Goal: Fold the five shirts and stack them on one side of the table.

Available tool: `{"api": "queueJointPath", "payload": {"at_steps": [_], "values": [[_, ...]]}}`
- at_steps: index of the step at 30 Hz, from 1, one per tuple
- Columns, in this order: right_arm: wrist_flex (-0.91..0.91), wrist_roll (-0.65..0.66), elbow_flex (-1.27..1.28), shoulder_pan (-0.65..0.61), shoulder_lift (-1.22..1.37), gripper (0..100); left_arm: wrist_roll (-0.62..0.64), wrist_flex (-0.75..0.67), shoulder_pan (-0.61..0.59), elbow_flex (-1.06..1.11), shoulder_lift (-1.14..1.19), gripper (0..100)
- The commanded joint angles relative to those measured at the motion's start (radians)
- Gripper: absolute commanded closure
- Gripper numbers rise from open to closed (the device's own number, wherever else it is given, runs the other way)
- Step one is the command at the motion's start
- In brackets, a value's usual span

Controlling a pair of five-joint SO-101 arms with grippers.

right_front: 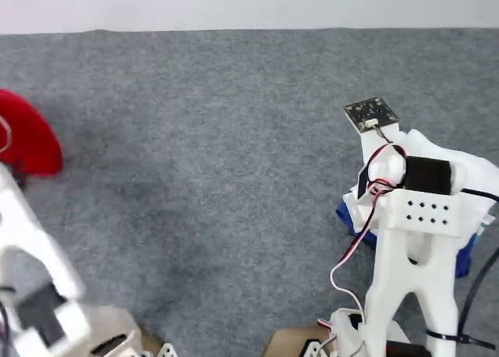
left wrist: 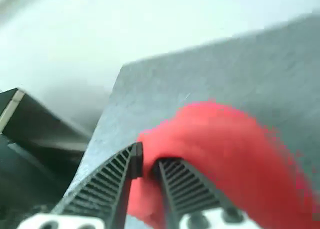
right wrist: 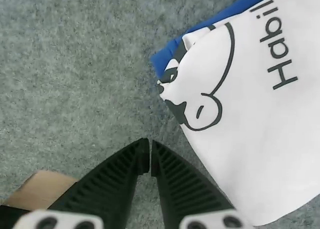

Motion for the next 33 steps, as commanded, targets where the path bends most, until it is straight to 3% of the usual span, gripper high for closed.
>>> {"api": "queueJointPath", "payload": {"at_steps": [1,8,13,22,29,33], "values": [[0.010,-0.014,-0.048,-0.005,-0.042,98.7,0.117,0.150,0.117,-0.005,-0.281,100],[0.004,-0.011,-0.043,-0.005,-0.113,98.7,0.273,0.344,0.434,-0.005,-0.617,100],[0.004,-0.011,-0.043,-0.005,-0.147,98.7,0.281,0.485,0.557,0.018,-0.617,99],[0.007,-0.011,-0.043,-0.005,-0.151,98.7,0.207,0.629,0.551,0.300,-0.368,99],[-0.001,-0.009,-0.043,-0.051,-0.145,98.7,0.115,0.575,0.331,0.326,0.051,98],[-0.018,-0.009,-0.041,-0.153,-0.140,98.7,0.115,0.585,0.192,0.170,0.261,86]]}}
